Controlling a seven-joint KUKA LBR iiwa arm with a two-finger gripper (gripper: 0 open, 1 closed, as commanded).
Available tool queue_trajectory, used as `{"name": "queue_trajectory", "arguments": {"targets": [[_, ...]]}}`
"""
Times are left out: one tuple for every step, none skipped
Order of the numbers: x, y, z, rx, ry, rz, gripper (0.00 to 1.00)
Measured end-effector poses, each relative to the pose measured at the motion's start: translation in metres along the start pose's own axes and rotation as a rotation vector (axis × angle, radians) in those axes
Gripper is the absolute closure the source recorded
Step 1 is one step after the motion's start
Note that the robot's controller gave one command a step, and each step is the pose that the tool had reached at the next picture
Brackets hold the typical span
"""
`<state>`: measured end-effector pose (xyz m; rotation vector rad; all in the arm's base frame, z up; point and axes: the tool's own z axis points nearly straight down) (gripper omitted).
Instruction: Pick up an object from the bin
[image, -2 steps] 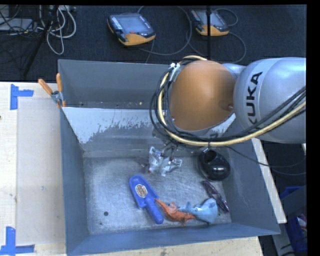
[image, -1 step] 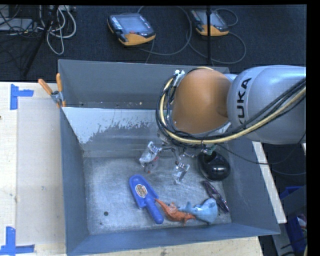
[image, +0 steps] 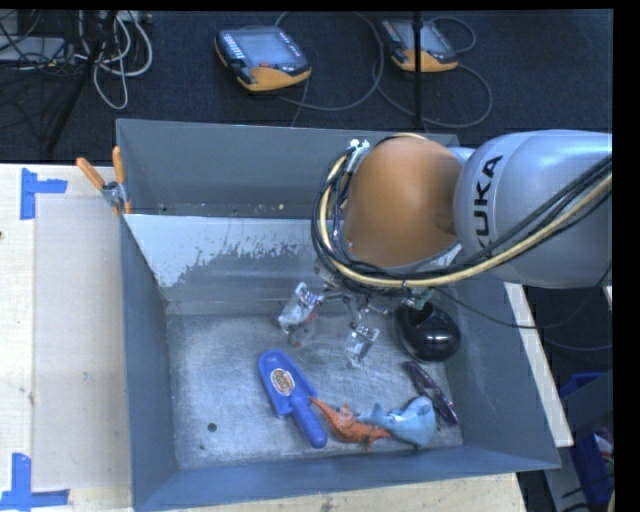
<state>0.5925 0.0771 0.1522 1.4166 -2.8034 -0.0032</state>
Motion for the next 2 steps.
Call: {"name": "queue_trajectory", "arguments": {"targets": [[-0.011, 0.02, 0.034, 0.005, -0.003, -0.073, 0.0], [-0.014, 0.05, 0.073, 0.014, -0.021, -0.424, 1.0]]}}
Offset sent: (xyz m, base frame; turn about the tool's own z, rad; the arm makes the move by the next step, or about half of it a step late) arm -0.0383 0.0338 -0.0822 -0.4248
